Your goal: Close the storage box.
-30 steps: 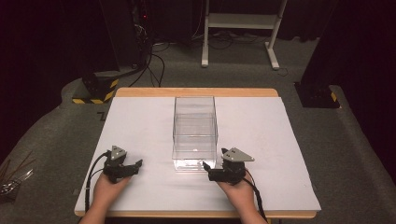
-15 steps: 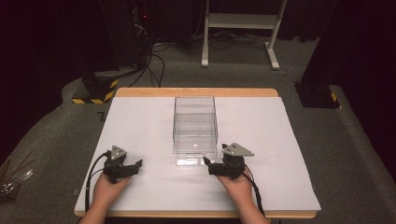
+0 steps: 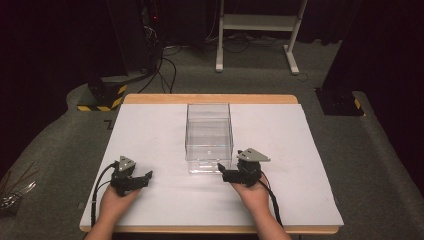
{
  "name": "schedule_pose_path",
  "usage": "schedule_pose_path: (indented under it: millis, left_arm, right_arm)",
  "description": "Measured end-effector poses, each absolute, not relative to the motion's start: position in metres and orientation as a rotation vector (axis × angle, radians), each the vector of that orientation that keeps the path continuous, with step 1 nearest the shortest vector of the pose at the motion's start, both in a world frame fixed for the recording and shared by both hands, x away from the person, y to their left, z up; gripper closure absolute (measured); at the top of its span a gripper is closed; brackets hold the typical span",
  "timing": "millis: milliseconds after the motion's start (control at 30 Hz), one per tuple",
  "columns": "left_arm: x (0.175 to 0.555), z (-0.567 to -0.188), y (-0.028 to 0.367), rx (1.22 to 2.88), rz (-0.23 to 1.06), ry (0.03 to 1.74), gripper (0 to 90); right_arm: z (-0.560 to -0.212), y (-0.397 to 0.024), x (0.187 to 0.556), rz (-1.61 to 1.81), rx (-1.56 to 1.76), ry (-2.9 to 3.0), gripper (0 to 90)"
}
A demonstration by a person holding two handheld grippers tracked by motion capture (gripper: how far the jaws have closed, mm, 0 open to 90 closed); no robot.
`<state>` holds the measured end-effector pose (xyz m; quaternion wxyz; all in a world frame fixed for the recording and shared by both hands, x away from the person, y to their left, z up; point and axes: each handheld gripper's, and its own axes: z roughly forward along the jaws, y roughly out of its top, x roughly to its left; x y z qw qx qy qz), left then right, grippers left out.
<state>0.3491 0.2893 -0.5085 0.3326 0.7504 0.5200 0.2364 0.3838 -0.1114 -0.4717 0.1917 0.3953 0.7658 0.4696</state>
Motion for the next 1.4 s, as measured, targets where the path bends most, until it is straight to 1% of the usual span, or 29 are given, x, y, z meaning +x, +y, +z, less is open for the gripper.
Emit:
schedule_pose_path:
  millis: [867, 1400]
  left_arm:
    - [0.349, -0.508, 0.289, 1.958, 0.617, 1.36, 24.0]
    - [0.349, -0.508, 0.289, 1.958, 0.618, 1.36, 24.0]
  right_arm:
    - [-0.476, -0.105, 0.423, 1.302, 1.197, 2.082, 10.1]
    - [-0.481, -0.099, 0.432, 1.281, 1.206, 2.084, 10.2]
